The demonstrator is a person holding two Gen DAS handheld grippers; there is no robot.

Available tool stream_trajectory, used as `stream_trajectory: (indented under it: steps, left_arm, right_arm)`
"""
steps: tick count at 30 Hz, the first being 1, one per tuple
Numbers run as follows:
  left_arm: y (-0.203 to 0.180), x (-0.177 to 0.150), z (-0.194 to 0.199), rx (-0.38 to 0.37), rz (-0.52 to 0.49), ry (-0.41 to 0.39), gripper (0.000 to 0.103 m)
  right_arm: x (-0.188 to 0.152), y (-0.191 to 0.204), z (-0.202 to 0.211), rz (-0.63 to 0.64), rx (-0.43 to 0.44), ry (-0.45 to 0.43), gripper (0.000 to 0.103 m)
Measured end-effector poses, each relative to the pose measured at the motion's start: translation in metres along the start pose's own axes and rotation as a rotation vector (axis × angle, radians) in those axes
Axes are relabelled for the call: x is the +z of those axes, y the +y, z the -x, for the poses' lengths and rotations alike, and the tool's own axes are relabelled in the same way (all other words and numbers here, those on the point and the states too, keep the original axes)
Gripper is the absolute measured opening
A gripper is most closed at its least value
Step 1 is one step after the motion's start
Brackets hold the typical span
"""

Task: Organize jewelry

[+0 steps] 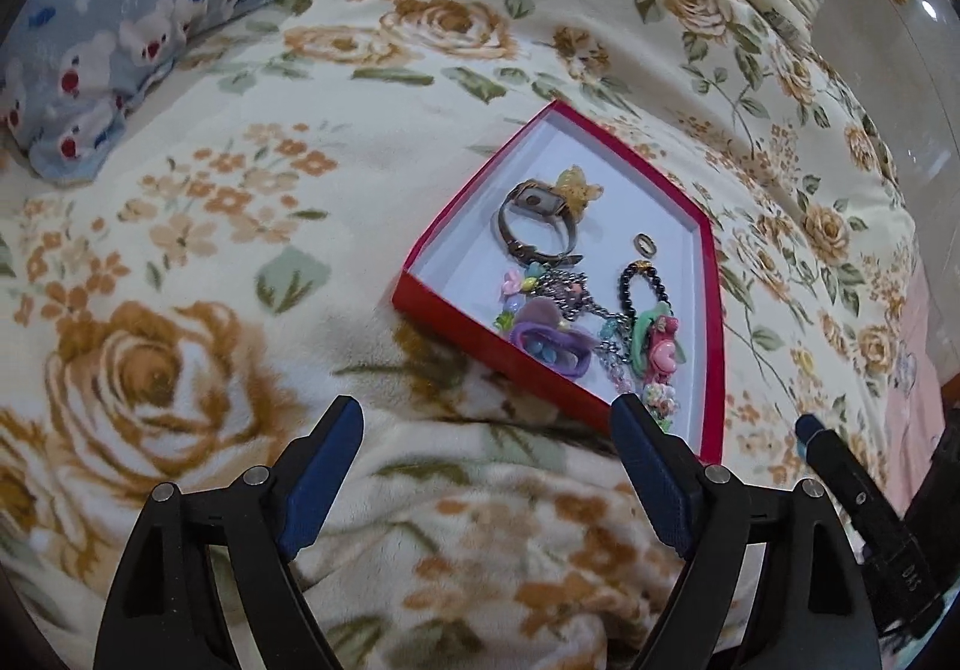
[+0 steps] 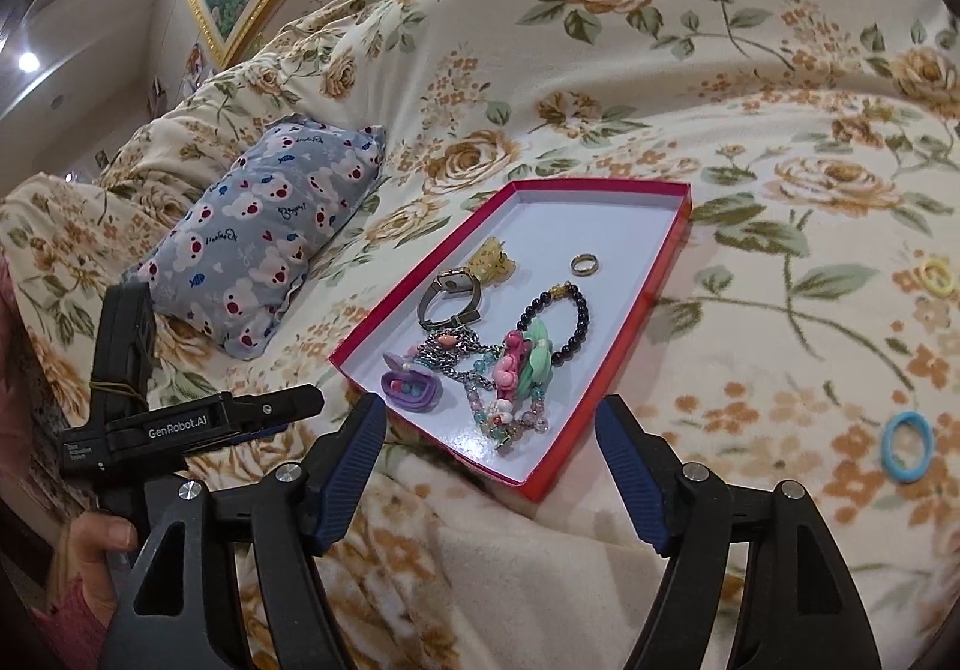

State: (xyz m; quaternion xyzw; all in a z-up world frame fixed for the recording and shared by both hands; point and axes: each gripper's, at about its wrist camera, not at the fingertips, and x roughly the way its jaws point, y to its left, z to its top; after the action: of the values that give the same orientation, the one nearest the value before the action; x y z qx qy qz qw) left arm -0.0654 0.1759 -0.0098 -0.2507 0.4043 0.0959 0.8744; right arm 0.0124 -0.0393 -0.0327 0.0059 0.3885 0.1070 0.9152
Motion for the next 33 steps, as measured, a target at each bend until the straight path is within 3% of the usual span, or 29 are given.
stream_trajectory:
  steps: [4, 6, 10, 19, 23, 33]
  left_arm:
    - [-0.020, 0.002, 0.023, 0.036, -0.106, -0.060, 0.090]
    - [-0.035, 0.002, 0.038, 0.077, -0.175, -0.124, 0.102]
    - [-0.053, -0.012, 0.050, 0.163, -0.252, -0.198, 0.102]
    - [-0.055, -0.040, 0.032, 0.213, -0.221, -0.133, 0.102]
    - [-0.060, -0.029, 0.027, 0.232, -0.237, -0.119, 0.102]
    - [-0.068, -0.039, 0.028, 0.286, -0.284, -0.127, 0.102]
  right_arm:
    - [0.020, 0.018, 0.017, 0.122, -0.031, -0.027, 0.089]
    - [0.027, 0.023, 0.023, 0.162, -0.063, -0.056, 0.102]
    - [0.023, 0.021, 0.022, 0.165, -0.093, -0.068, 0.103]
    - [-0.008, 0.008, 0.002, 0.098, -0.080, 0.010, 0.103]
    - [-0.011, 0.008, 0.003, 0.102, -0.091, 0.025, 0.103]
    - [-0.015, 0.007, -0.001, 0.111, -0.117, 0.068, 0.103]
